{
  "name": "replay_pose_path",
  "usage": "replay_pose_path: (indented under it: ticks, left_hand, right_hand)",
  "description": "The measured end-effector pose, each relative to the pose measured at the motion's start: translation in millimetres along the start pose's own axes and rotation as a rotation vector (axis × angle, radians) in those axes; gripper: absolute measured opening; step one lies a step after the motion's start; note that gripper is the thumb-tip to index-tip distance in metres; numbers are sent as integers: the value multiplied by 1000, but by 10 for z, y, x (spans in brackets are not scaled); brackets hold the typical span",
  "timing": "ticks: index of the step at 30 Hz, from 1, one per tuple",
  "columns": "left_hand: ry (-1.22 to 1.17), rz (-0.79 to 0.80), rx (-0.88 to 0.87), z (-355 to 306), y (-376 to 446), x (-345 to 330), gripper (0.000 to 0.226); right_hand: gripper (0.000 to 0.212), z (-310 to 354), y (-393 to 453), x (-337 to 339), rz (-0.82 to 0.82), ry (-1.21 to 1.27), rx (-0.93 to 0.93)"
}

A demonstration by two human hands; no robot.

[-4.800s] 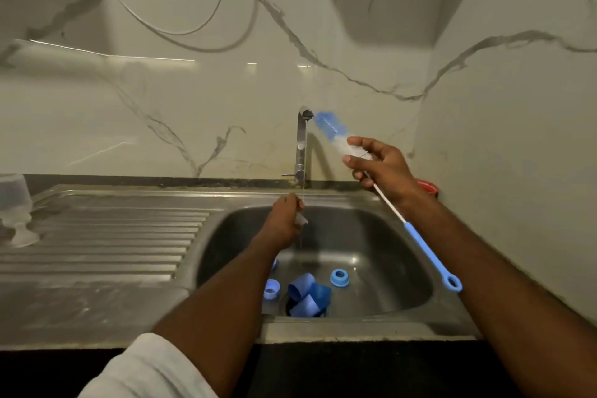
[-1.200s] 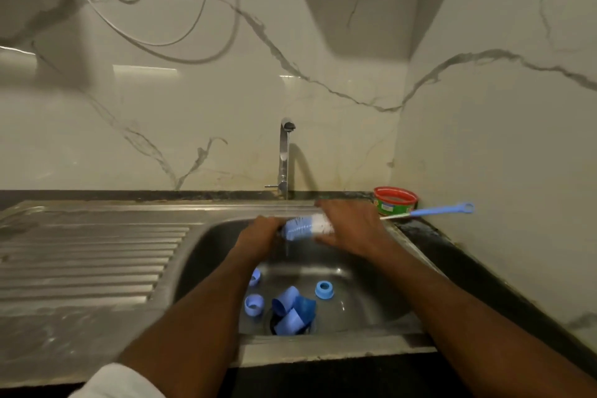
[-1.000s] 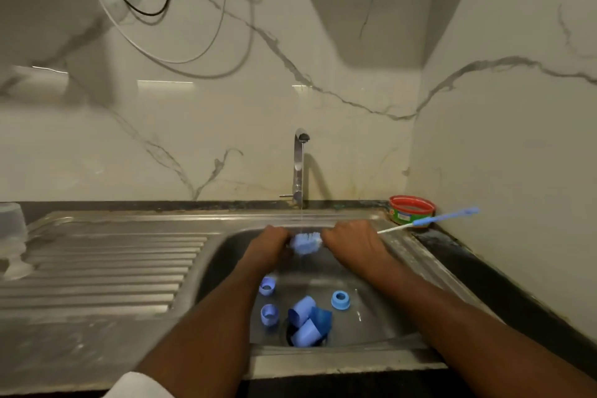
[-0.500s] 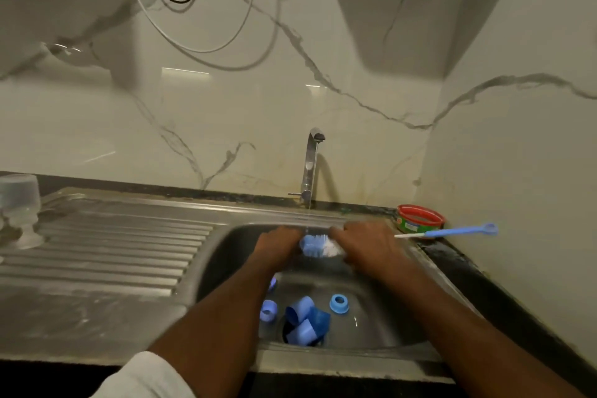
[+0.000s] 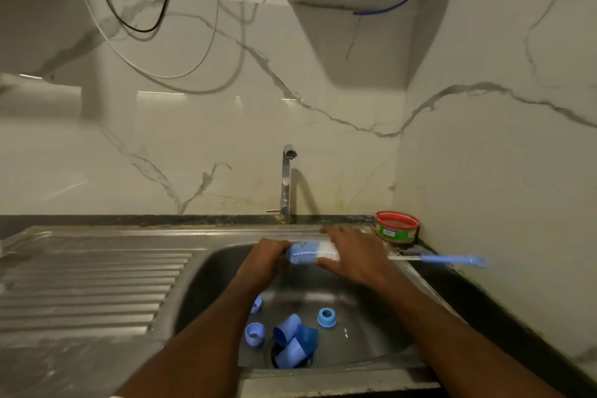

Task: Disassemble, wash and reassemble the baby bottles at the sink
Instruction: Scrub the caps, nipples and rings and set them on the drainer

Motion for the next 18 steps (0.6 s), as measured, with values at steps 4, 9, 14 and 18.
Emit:
replay_pose_path:
  ticks: [4, 9, 14, 18]
  left_hand:
    - [-91, -12, -4, 64, -8, -3, 20]
    - [-124, -170, -29, 142, 109, 95, 19]
    - [-37, -184, -31, 143, 232, -78, 16]
    - [-59, -66, 119, 116, 264, -285, 23]
  right_hand:
    - [60, 205, 98, -62, -44, -273, 233]
    - [32, 133, 163, -162, 4, -2, -41]
    - [32, -50, 124, -393, 302, 906, -432]
    - [46, -211, 206, -339, 89, 127, -183]
Point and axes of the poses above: each hand's wrist, its own y-axis towards the middle knuckle, its own x-axis out of the back of the hand, z = x × y, the point moved 5 cm from there along y, towards the middle knuckle, and after that the axes turned 7 degrees about x, right-handed, at the moved point
